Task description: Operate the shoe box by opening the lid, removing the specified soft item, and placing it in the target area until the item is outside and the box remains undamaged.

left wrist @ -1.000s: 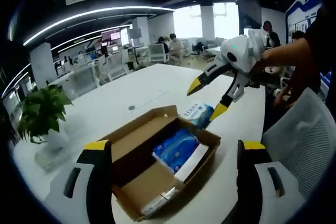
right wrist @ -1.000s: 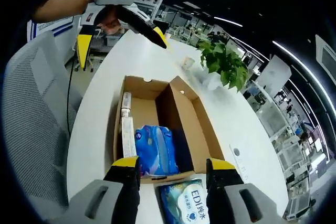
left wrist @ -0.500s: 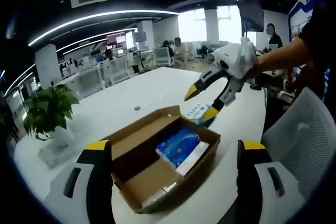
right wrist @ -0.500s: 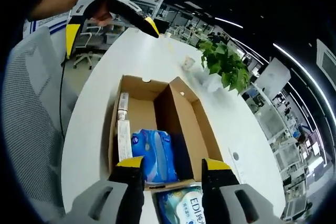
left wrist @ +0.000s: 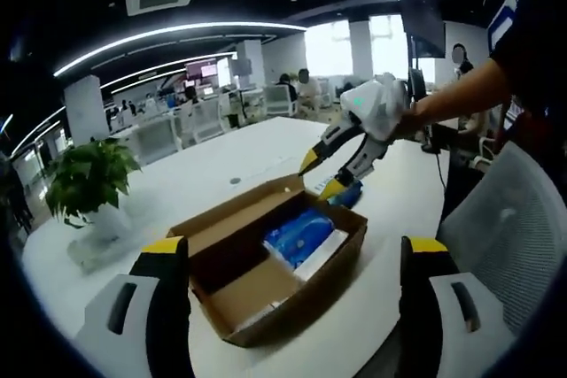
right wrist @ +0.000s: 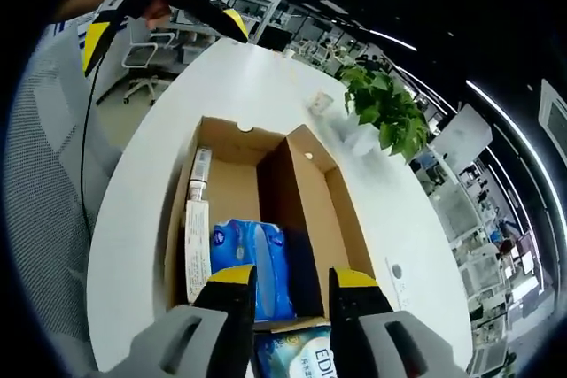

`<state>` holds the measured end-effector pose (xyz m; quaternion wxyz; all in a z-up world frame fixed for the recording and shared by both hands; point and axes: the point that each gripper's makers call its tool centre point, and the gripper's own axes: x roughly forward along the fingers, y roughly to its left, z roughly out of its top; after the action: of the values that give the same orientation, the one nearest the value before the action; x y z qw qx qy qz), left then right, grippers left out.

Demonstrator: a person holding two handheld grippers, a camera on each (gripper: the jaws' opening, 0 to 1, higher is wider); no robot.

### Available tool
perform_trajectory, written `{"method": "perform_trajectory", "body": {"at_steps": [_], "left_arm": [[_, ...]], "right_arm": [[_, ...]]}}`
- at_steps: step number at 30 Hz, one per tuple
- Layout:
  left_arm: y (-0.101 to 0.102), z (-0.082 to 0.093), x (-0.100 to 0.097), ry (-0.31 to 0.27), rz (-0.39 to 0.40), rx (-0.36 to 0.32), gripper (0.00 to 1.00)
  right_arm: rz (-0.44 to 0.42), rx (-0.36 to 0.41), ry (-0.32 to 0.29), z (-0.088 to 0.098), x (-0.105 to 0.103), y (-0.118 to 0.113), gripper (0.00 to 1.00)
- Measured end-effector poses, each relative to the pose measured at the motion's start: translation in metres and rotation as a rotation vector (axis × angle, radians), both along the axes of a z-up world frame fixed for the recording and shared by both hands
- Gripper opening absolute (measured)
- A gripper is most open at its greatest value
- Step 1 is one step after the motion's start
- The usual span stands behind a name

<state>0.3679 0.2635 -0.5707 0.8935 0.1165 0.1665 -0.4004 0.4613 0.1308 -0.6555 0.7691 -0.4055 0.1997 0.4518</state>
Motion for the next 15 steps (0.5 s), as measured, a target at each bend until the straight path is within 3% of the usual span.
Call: {"method": "perform_trajectory", "body": {"at_steps": [6,15], "left_arm": [[0.007,-0.013,-0.012,0.022,0.013,0.025,0.99],[0.008,-0.028,-0.036,0.048,0.033,0.030,0.99]], "right_arm": [[0.010,-0.022,0.002,-0.018,0.006,0.005,0.18],[0.011,-0.045,0.021,-0.040,0.017,0.007,0.13]]}}
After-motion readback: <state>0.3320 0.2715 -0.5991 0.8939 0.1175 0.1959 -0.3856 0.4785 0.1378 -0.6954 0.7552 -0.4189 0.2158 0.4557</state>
